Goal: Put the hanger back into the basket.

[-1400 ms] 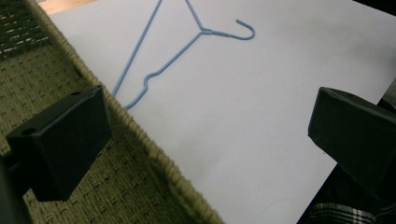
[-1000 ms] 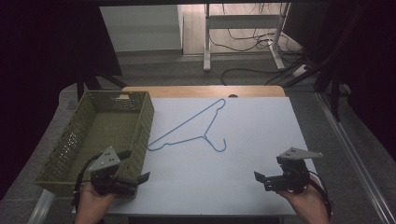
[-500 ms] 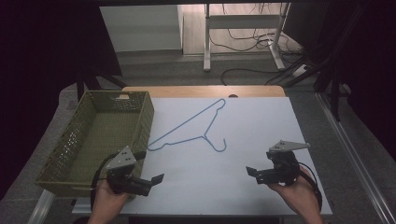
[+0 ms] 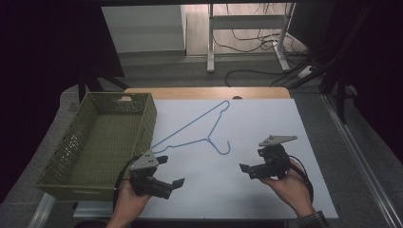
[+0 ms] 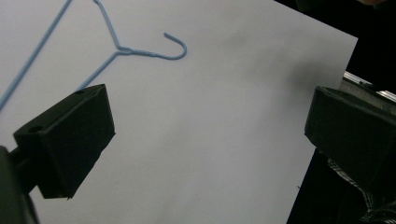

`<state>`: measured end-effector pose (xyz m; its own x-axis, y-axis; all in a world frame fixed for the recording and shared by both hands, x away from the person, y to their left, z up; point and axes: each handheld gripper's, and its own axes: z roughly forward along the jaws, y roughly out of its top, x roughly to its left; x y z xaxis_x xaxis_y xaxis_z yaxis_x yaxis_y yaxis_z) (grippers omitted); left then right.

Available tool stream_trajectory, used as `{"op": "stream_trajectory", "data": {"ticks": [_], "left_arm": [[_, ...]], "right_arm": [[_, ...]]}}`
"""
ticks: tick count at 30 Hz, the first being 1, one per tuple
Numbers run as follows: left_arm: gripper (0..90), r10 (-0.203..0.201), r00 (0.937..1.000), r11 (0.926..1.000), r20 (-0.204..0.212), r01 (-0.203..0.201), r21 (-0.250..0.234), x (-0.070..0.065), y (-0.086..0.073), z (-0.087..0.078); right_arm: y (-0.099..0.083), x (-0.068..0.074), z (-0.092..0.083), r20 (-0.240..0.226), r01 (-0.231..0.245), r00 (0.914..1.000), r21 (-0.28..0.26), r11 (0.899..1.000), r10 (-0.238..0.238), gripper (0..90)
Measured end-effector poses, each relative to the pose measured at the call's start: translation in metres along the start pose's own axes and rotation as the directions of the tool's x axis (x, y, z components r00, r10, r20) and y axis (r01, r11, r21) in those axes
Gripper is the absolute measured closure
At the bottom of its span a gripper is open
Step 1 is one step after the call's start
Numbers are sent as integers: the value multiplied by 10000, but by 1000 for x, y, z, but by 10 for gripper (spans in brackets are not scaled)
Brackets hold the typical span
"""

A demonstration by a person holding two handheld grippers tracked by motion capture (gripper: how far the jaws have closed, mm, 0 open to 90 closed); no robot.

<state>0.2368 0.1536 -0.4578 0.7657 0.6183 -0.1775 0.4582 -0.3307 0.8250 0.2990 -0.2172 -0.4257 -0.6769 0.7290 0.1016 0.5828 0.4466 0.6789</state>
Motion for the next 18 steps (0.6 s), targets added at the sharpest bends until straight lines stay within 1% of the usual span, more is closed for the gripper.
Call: {"op": "stream_trajectory", "data": {"ticks": [5,8,10,11,12,13,14,15,16,17,18], "left_arm": [[17,183,9998,9998,-6,-183,61,0,1,11],[18,194,9998,9998,-17,-194,75,1,1,14],[18,231,9997,9995,-87,-230,216,3,0,21],[18,231,9997,9995,-87,-230,216,3,0,21],[18,161,9999,9995,-6,-161,279,5,0,25],[18,161,9999,9995,-6,-161,279,5,0,25],[18,120,9999,9995,34,-121,289,6,0,26],[17,47,9996,9998,276,-52,179,8,0,29],[17,47,9996,9998,276,-52,179,8,0,29],[17,26,9990,10000,446,-30,89,9,0,30],[17,31,9987,10000,504,-34,57,10,0,32]], "right_arm": [[9,0,11,-28,164,9999,74,9998,-164,123],[13,0,16,-65,256,9997,57,9997,-256,149],[17,1,23,-67,379,9993,103,9992,-378,172],[17,1,23,-67,379,9993,103,9992,-378,172],[20,1,29,-38,452,9990,87,9989,-452,195],[22,1,32,-54,522,9986,111,9986,-521,207],[22,1,32,-54,522,9986,111,9986,-521,207],[26,2,39,-69,663,9978,182,9976,-662,231],[28,2,43,-88,769,9970,202,9968,-768,239],[30,2,48,-238,798,9966,265,9965,-791,249],[30,2,48,-238,798,9966,265,9965,-791,249]]}}
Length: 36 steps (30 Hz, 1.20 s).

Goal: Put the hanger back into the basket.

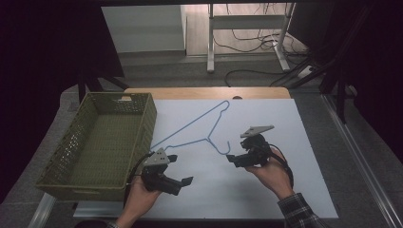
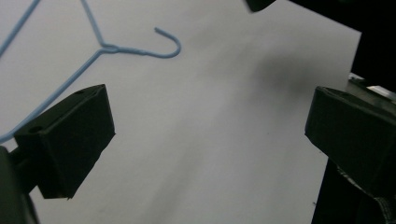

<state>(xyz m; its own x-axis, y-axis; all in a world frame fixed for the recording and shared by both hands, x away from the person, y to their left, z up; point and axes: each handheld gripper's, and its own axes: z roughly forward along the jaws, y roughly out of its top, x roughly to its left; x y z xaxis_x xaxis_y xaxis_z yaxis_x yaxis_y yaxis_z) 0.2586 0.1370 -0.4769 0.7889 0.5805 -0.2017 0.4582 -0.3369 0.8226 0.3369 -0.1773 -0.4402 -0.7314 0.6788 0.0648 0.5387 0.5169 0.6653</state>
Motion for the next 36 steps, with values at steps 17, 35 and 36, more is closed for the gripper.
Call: {"op": "stream_trajectory", "data": {"ticks": [17,35,36], "left_arm": [[18,222,9986,9992,-479,-205,352,9,-2,20],[24,142,9965,9979,-829,-89,645,18,-2,28],[24,142,9965,9979,-829,-89,645,18,-2,28]], "right_arm": [[25,-8,80,107,416,9990,656,9970,-424,688],[21,-12,124,642,233,9975,793,9966,-285,807],[21,-13,124,636,176,9977,768,9969,-225,838]]}}
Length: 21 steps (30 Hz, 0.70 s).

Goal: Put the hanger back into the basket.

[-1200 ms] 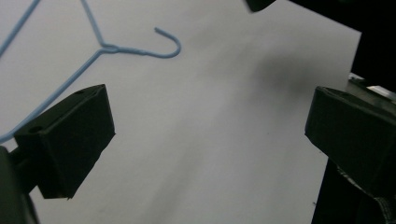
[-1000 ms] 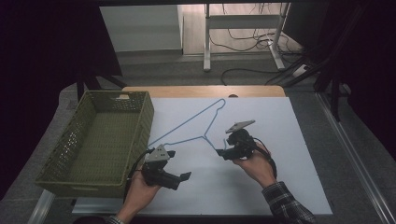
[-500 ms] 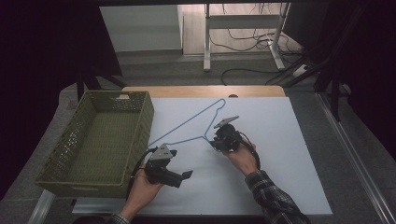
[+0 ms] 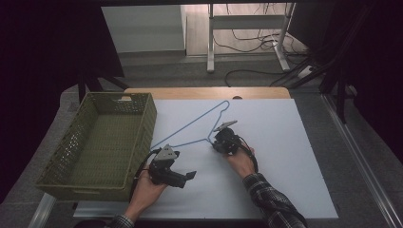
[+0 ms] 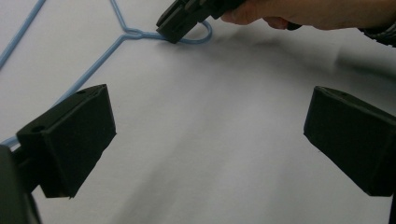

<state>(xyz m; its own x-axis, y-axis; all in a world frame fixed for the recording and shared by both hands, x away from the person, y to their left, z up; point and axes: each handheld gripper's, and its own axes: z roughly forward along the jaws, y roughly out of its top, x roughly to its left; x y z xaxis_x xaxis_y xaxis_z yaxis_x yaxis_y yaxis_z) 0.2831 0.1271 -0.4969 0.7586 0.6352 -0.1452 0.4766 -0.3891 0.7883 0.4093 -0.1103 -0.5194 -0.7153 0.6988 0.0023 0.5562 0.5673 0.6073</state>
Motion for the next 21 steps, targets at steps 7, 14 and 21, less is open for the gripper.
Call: {"op": "stream_trajectory", "data": {"ticks": [7,14,21], "left_arm": [[24,75,9999,9997,-151,-71,240,4,3,4],[20,-16,9999,9997,-113,19,250,12,13,5],[62,-335,9977,9977,-586,369,569,31,28,24]], "right_arm": [[2,2,-1,99,-151,9998,125,9998,150,847],[8,2,-10,19,-225,9997,10,9997,225,848],[14,3,-18,-251,-328,9991,-60,9994,327,895]]}}
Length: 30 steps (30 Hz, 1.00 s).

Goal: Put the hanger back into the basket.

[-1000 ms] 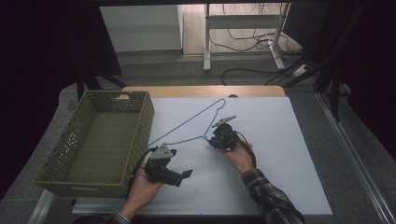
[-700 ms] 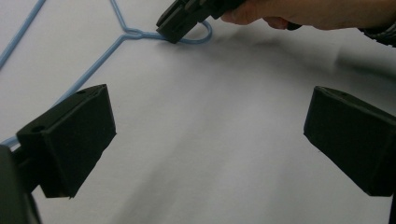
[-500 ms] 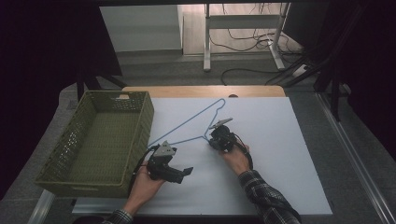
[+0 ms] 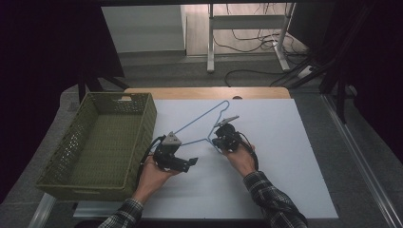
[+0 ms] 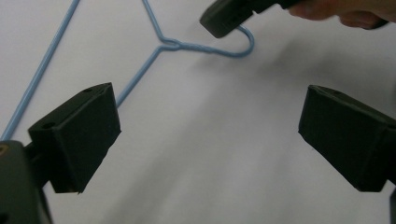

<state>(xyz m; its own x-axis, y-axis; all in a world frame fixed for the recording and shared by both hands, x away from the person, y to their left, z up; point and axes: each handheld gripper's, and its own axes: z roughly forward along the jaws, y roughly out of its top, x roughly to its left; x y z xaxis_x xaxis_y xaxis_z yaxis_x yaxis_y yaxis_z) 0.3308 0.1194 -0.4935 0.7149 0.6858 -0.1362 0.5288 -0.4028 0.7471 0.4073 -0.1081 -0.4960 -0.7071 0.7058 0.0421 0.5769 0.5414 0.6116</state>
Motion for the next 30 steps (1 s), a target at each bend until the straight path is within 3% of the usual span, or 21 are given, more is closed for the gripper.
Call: {"op": "stream_trajectory", "data": {"ticks": [5,7,13,16,17,24,30], "left_arm": [[72,-174,9998,9998,46,174,-39,3,1,7],[71,-92,10000,10000,-3,92,12,2,0,7],[61,-31,10000,10000,1,31,36,2,-6,8],[60,-36,10000,10000,-55,36,82,4,-9,8],[61,-78,9999,9999,-90,79,95,5,-10,8],[68,-122,9998,9999,-157,122,5,9,-8,8],[111,-47,9995,10000,-328,47,3,16,-3,11]], "right_arm": [[-2,0,4,53,-57,10000,225,9997,56,892],[-4,-3,6,-45,-101,9999,150,9998,102,806],[-11,-5,15,91,-71,9999,306,9995,68,737],[-14,-4,16,259,47,9996,289,9996,-55,766],[-14,-2,16,392,75,9992,356,9993,-89,849],[-12,2,15,675,-52,9977,347,9994,28,867],[-6,2,8,641,-137,9979,245,9996,121,867]]}}
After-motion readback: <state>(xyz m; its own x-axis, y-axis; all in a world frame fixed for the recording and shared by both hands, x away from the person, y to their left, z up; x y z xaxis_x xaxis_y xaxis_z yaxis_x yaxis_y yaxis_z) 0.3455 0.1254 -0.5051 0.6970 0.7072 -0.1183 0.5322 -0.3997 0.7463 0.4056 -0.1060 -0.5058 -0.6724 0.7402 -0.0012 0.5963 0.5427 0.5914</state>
